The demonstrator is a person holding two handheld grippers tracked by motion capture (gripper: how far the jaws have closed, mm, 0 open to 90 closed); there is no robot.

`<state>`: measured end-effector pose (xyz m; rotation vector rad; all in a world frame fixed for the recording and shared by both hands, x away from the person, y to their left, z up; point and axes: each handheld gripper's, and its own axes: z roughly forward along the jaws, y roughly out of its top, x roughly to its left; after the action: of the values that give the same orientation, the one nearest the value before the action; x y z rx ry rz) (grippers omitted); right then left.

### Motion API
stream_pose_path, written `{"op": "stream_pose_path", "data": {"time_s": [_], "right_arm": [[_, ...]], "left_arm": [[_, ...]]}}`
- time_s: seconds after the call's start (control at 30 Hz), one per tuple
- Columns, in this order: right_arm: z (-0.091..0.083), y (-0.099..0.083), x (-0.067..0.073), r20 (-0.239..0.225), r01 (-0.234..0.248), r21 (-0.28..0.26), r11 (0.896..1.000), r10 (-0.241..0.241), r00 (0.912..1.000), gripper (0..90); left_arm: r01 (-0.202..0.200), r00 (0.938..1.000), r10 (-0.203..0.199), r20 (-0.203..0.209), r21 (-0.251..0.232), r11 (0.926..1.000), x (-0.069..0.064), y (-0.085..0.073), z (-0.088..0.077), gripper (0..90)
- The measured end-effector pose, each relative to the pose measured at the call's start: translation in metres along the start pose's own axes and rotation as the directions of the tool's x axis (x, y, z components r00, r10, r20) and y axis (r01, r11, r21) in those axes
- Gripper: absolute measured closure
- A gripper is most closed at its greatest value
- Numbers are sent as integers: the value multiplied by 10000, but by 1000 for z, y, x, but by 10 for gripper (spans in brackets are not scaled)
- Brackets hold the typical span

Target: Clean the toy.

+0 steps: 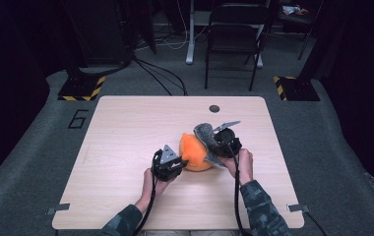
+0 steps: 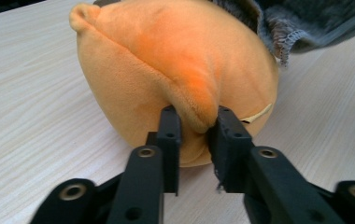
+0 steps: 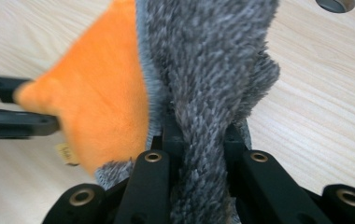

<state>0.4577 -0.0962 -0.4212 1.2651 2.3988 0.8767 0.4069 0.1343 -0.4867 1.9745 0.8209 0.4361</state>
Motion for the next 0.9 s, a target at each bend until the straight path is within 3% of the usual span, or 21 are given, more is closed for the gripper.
{"op": "stream_pose_path", "data": {"time_s": [0.07,0.17,0.27,0.37,0.43,0.57,0.73,0.9], "right_arm": [[6,-2,0,41,-26,47,10000,26,10000,786],[8,-4,-8,-109,-282,-69,9996,281,9995,786],[9,-5,-10,-181,-404,-128,9991,402,9990,786],[11,-5,-7,-229,-378,-136,9992,374,9990,786],[12,-6,-8,-171,-211,-131,9997,209,9996,786],[11,-6,-10,-211,-486,-311,9983,480,9986,786],[-8,1,-12,-280,-585,-764,9954,565,9980,787],[-35,14,7,-711,-368,-1430,9890,268,9971,786]], "left_arm": [[35,10000,-35,-1,-40,10000,-1,0,-1,625],[-454,9988,455,-178,49,9990,-5,0,-2,449],[-776,9962,781,-394,128,9969,-11,0,2,376],[-1263,9896,1282,-649,332,9914,-16,1,10,446],[-1112,9909,1131,-734,298,9934,-16,-1,13,563],[-782,9937,794,-787,188,9968,-13,0,14,726],[-516,9964,503,-687,-175,9985,-12,5,10,778],[-145,9987,128,-488,-354,9993,-11,12,5,790]]}}
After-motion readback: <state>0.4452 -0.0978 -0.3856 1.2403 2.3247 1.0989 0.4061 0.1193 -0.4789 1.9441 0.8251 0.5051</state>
